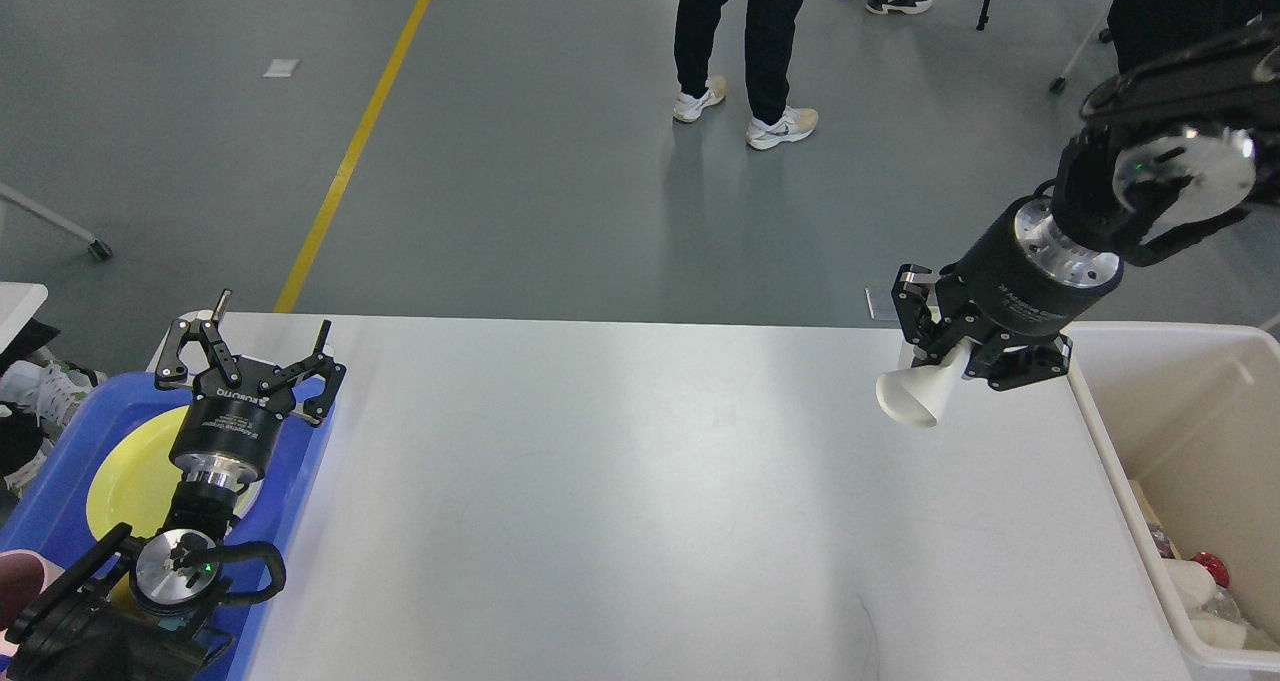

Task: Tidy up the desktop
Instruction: 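Lift the white cup and carry it into the white bin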

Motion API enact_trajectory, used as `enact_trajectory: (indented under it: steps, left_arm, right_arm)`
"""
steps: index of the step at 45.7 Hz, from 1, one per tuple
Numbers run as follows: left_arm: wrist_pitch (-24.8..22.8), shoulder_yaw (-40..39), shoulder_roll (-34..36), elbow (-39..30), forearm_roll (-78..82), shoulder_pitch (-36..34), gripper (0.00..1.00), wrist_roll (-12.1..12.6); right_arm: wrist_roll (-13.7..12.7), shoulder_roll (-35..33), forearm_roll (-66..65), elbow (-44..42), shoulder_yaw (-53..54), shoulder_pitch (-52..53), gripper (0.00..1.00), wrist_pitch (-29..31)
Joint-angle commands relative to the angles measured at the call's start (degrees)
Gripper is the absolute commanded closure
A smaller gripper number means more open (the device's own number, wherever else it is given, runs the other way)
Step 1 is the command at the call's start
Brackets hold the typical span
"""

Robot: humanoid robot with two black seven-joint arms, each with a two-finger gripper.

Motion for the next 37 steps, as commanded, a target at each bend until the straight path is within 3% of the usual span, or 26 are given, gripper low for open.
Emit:
enact_trajectory:
  steps: [1,6,14,16,24,37]
  left_arm:
    - [0.0,0.0,0.0,0.0,0.0,0.1,0.04,0.0]
    - [0.0,0.0,0.0,0.0,0.0,0.0,0.04,0.0]
    - [0.0,0.0,-0.1,0.0,0.0,0.0,0.04,0.0]
    - [0.0,0.0,0.0,0.0,0.0,0.0,0.04,0.0]
    - [0.0,0.0,0.0,0.1,0.0,0.1,0.04,0.0]
    - [0.0,0.0,0.0,0.0,0.0,0.1,0.04,0.0]
  right_arm:
    - [3.0,-0.9,-5.8,1.6,-1.3,8.1,1.00,8.9]
    - [7.8,-0.7,-7.7,1.6,-4.5,12.6,1.00,12.6]
    - [17.6,1.3,-12.4,1.7,-11.4,14.7,1.00,12.9]
    - [18.9,1.4,-12.8,2.2,-12.0,15.3,1.00,13.2]
    - [18.6,-0.4,-14.0,2.1,-13.0,16.8,1.00,14.1]
    - [18.5,-6.6,-14.5,-0.6,-18.5,9.4,1.00,9.7]
